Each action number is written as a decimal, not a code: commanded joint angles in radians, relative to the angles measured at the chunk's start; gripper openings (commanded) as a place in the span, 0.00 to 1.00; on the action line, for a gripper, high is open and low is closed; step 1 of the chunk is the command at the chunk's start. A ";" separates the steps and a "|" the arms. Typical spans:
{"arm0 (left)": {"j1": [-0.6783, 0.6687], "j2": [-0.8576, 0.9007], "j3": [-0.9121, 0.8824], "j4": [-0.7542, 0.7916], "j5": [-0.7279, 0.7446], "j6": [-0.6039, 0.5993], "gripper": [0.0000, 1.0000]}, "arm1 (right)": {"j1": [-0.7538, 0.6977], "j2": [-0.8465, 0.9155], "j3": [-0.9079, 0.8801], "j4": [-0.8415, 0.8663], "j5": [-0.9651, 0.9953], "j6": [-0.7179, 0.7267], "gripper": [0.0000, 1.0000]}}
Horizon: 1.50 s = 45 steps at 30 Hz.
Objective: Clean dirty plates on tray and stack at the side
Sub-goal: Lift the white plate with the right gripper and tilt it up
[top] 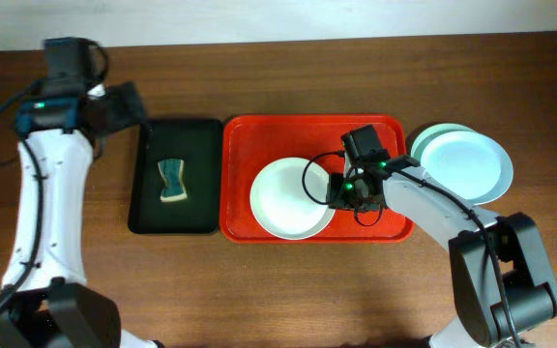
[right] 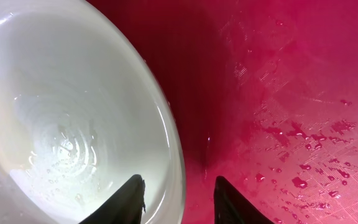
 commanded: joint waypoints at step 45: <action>0.042 0.016 -0.006 -0.025 -0.007 -0.018 0.99 | 0.051 0.016 0.401 -0.214 -0.035 0.051 0.04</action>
